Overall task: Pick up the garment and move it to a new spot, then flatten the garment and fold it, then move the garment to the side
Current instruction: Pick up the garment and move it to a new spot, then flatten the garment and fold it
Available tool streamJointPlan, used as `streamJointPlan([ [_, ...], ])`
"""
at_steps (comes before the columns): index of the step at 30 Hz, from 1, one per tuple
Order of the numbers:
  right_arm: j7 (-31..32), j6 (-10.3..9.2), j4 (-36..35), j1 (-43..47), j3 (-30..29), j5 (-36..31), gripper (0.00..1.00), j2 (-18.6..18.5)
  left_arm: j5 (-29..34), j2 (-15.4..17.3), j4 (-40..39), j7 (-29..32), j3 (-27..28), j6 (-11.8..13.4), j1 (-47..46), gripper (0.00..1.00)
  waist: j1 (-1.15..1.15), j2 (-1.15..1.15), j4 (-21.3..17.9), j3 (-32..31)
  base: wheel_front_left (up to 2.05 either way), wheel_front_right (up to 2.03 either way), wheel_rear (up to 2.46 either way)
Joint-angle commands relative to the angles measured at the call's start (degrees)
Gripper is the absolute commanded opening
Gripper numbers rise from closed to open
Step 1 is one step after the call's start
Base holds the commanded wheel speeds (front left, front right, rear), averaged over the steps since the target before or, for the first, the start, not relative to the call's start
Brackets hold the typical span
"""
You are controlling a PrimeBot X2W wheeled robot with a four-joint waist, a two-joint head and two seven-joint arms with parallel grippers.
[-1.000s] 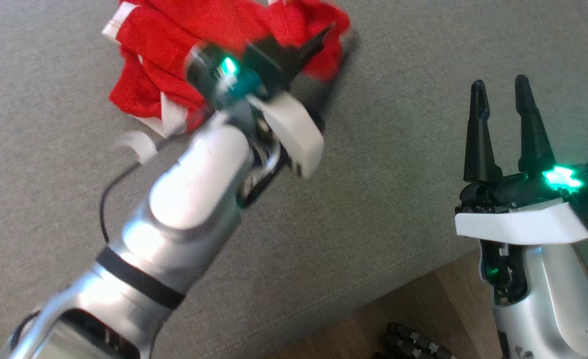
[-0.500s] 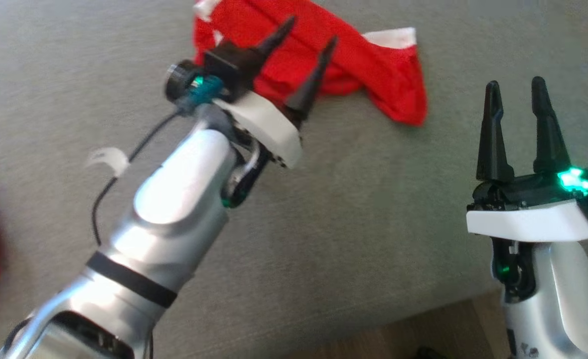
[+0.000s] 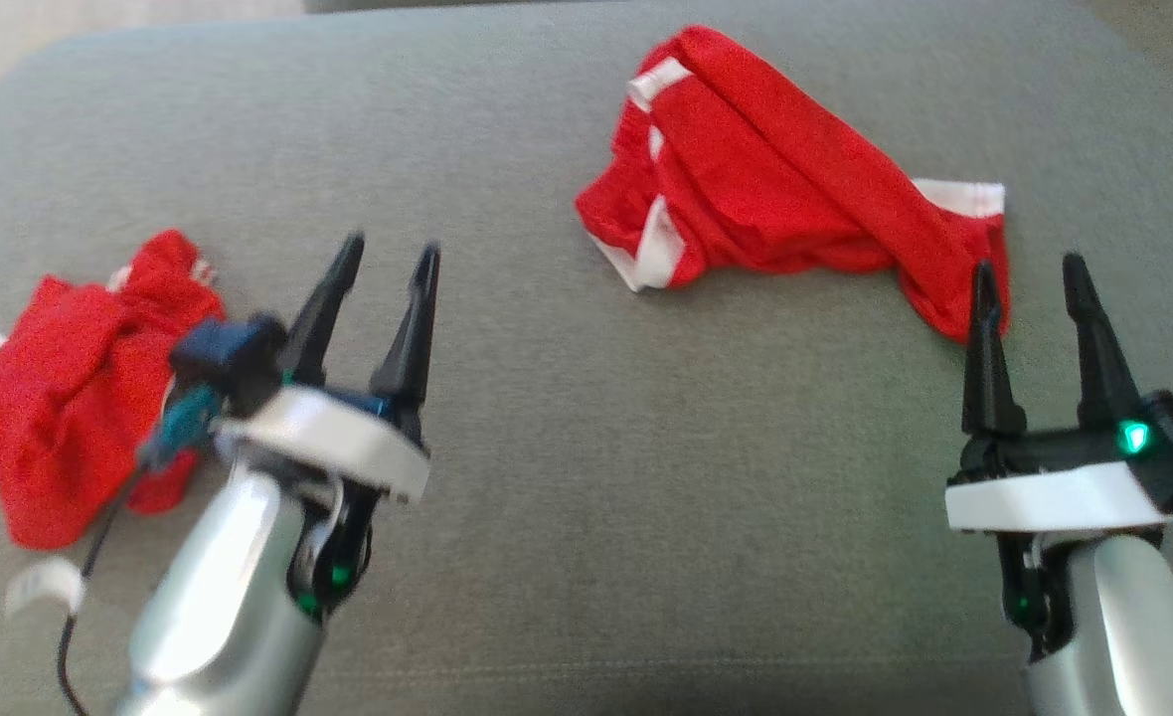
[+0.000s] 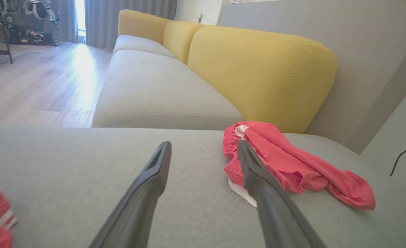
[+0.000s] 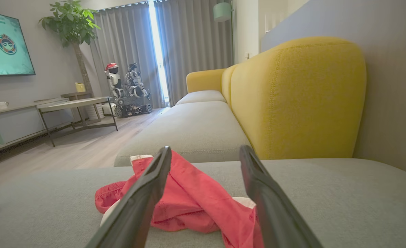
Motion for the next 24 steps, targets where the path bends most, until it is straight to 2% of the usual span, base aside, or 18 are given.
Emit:
streamJointPlan([
  [1,-0.34,-0.04,-1.19,-0.07,0.79,-0.52,1.0,-0.29,0.79,0.46,-3.18,-0.3,3.7,-0.46,0.58,1.0,0.0,0.0,3.16,-2.8,0.0,0.0,0.0],
  [6,-0.34,-0.04,0.02,1.42,0.09,-1.17,1.0,-0.29,2.67,-3.22,-5.73,-0.31,9.6,-1.48,8.69,1.0,0.0,0.0,4.79,-3.77,0.0,0.0,0.0],
  [11,-0.34,-0.04,0.89,1.66,0.16,-1.51,1.0,-0.29,4.59,-6.44,-7.38,-0.31,13.59,-3.06,12.76,1.0,0.0,0.0,5.75,-4.39,0.0,0.0,0.0],
  [19,-0.34,-0.04,1.28,0.67,1.33,-3.54,1.0,-0.29,6.54,-7.57,-7.92,-0.31,14.83,-4.59,13.04,1.0,0.0,0.0,7.7,-4.12,0.0,0.0,0.0],
  [24,0.94,-0.04,2.34,-2.79,4.24,-5.69,1.0,-0.29,5.02,-7.66,-7.85,-0.31,14.11,-4.98,13.0,1.0,0.0,0.0,9.31,-2.55,0.0,0.0,0.0],
])
